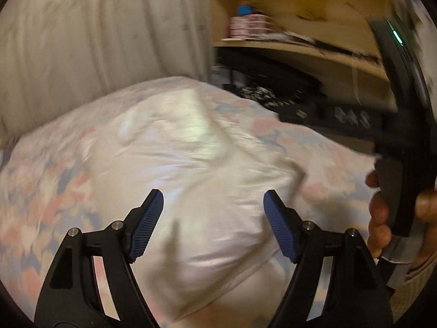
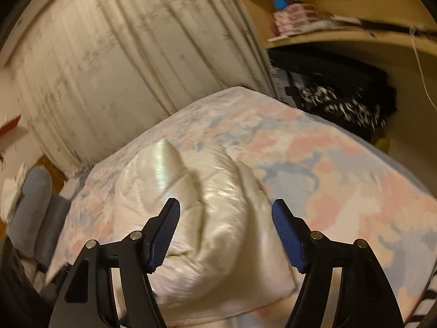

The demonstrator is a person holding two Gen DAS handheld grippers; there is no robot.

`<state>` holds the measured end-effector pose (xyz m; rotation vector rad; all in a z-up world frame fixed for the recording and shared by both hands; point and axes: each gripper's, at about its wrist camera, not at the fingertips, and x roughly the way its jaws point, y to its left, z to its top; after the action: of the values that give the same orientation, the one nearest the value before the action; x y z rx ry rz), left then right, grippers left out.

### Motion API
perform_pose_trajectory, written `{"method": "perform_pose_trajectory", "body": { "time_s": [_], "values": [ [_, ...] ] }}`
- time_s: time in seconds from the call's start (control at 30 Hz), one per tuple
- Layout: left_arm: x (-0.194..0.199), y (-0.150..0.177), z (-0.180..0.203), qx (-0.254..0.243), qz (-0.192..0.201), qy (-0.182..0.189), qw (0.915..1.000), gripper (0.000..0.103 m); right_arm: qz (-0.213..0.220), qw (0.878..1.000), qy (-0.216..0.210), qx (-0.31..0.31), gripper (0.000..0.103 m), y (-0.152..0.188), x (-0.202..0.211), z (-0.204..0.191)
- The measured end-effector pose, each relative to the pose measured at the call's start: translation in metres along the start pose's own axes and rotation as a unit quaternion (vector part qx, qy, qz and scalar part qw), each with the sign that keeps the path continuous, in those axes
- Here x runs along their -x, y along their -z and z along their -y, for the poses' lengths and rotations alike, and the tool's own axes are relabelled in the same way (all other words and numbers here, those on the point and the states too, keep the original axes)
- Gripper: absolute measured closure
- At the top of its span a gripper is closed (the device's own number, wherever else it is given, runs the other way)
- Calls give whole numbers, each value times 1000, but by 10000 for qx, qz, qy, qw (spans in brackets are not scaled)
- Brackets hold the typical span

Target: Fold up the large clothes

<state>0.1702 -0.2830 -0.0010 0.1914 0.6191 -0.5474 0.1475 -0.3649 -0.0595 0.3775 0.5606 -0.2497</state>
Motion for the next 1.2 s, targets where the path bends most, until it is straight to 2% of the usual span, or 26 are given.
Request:
{"method": "perform_pose_trajectory", "body": {
  "time_s": [0.03,0.17,0.27,0.4,0.57,0.6,0.63,0.67,0.7,0.77,0.9,0.97,1.03,1.2],
  "values": [
    [2,-3,-14,165,-40,-106,9998,29,-37,9999,1,141,30,-4,-3,-10],
    [1,-7,-64,665,-170,-434,9967,29,-302,9979,-196,545,11,-21,-25,-39],
    [-14,-6,-102,1061,-390,-499,9923,29,-710,9928,-352,903,11,-34,-55,-55],
    [-43,2,-141,1490,-744,-549,9845,29,-1431,9795,-645,1262,11,-45,-112,-65],
    [-93,11,-171,1860,-987,-276,9772,29,-2069,9650,-1045,1228,12,-51,-179,-69],
    [-101,12,-173,1925,-988,-220,9761,29,-2130,9634,-1093,1209,17,-50,-188,-67],
    [-106,12,-174,1958,-997,-170,9754,29,-2190,9603,-1246,1196,39,-48,-195,-66],
    [-112,10,-174,1992,-990,-110,9749,29,-2225,9563,-1483,1186,67,-47,-199,-65],
    [-114,7,-172,1957,-974,-87,9758,29,-2112,9591,-1436,1220,70,-47,-198,-64],
    [-121,-4,-158,1753,-938,54,9800,29,-1765,9676,-1280,1272,83,-52,-183,-56],
    [-137,-18,-118,1145,-991,119,9884,29,-1571,9801,-810,898,86,-52,-170,-22],
    [-146,-16,-98,816,-1056,-81,9910,28,-1702,9802,-635,794,86,-40,-177,-6],
    [-157,-9,-87,525,-1085,-368,9920,22,-1787,9797,-662,627,85,-29,-188,7],
    [-160,1,-93,645,-1147,-451,9903,18,-1927,9774,-730,466,83,-15,-210,15]
  ]
}}
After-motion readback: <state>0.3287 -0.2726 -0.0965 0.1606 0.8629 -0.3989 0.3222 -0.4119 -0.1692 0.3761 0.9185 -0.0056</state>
